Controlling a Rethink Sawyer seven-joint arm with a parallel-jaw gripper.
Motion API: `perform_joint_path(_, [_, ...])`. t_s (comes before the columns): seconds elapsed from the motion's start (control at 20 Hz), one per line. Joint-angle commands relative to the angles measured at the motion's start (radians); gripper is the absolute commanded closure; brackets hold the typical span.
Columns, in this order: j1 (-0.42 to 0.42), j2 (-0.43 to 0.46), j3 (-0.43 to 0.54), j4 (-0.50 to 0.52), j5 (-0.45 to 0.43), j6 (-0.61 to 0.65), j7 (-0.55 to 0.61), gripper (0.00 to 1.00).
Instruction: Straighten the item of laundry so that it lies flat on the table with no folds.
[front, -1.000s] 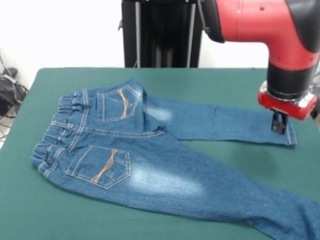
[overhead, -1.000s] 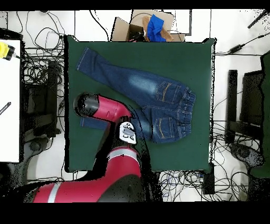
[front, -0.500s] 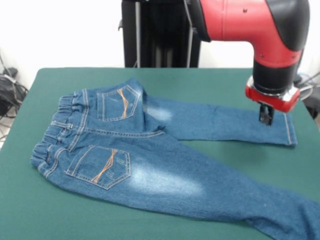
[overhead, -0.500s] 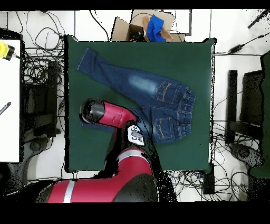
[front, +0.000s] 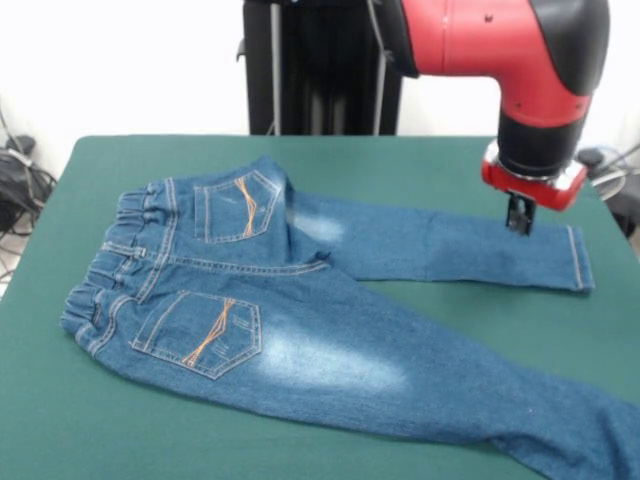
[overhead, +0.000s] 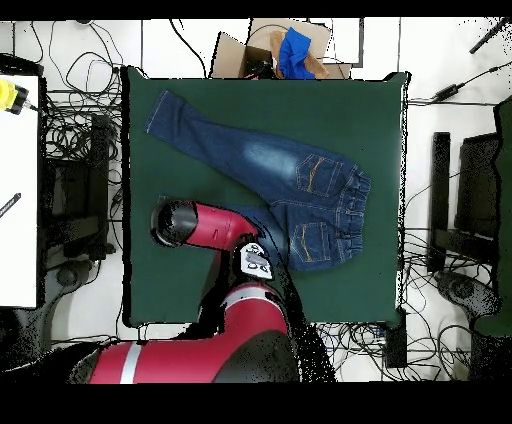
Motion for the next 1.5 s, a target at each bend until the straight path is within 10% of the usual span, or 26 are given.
perform_joint_path(0.05, [-0.022, 0.118, 0.043, -0.040, -0.071, -0.062, 0.023, 1.00])
perform_joint_path(0.7, [0.075, 0.465, -0.106, -0.394, -0.155, -0.131, 0.065, 1.00])
perform_joint_path(1.5, [0.089, 0.370, -0.043, -0.340, -0.110, -0.070, 0.166, 1.00])
